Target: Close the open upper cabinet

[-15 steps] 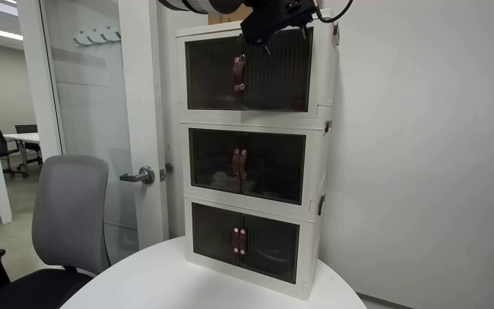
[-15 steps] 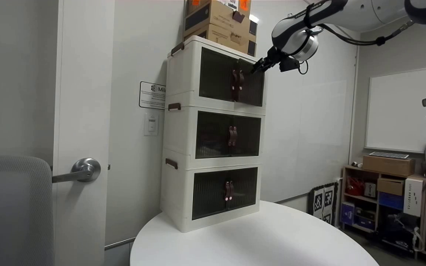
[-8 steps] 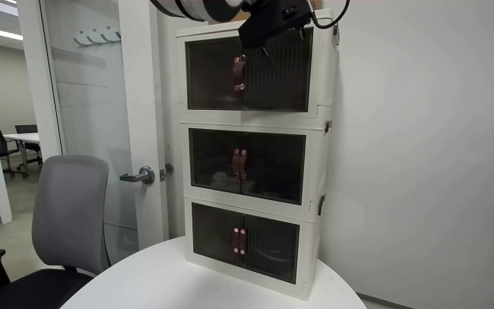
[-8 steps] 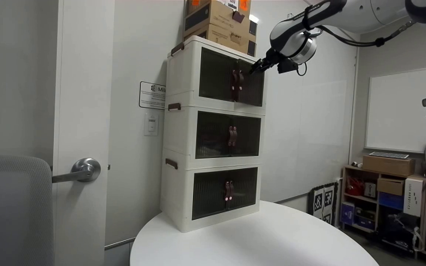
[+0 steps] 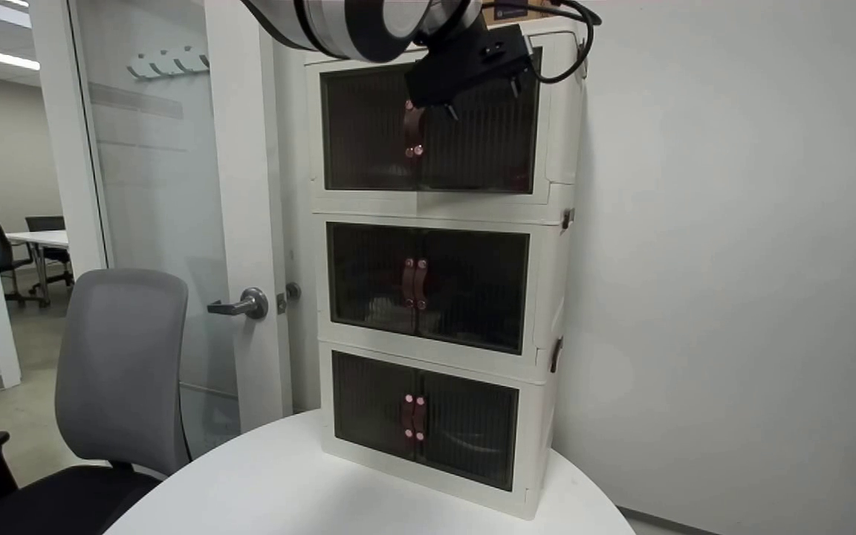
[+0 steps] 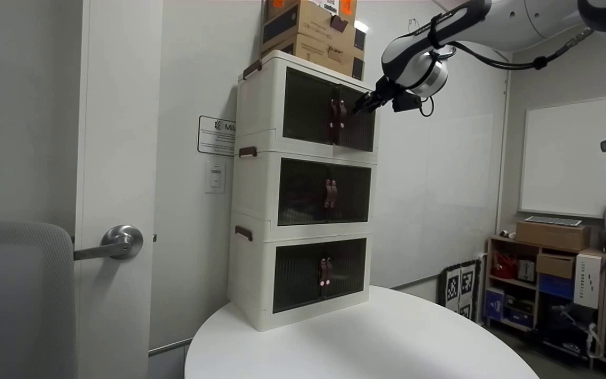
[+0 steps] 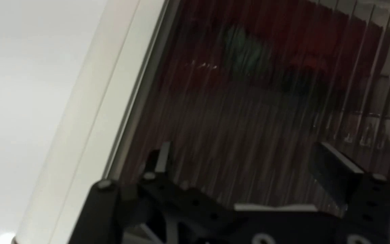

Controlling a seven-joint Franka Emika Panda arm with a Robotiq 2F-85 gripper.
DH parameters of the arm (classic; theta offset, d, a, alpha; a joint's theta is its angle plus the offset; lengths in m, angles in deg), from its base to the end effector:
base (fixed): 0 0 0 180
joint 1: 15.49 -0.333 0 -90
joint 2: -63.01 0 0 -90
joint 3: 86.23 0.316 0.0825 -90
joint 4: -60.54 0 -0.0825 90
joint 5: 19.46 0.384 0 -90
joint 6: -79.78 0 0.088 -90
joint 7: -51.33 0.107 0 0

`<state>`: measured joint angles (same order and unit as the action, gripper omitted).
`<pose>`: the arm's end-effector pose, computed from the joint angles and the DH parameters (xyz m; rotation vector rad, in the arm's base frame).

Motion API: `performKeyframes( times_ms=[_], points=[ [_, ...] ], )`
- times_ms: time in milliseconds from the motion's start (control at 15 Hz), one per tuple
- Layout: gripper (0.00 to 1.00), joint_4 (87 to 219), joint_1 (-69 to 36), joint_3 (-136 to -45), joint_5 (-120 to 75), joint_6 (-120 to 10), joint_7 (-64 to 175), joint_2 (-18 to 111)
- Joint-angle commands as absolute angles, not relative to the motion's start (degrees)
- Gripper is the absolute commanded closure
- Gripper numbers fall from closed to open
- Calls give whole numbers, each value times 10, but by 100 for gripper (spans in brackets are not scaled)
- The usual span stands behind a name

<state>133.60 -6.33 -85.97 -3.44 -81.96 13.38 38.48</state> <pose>0.7211 -0.1278 0.6479 2.4530 0.3635 1.5441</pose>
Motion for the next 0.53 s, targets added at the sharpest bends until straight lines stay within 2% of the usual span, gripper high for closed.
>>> performKeyframes(
  times_ms=[0, 467],
  points=[
    [0, 1375, -66, -843, -19, -801, 136, 401],
    [0, 1420, -82, -844, -38, -813, 150, 401]
  ],
)
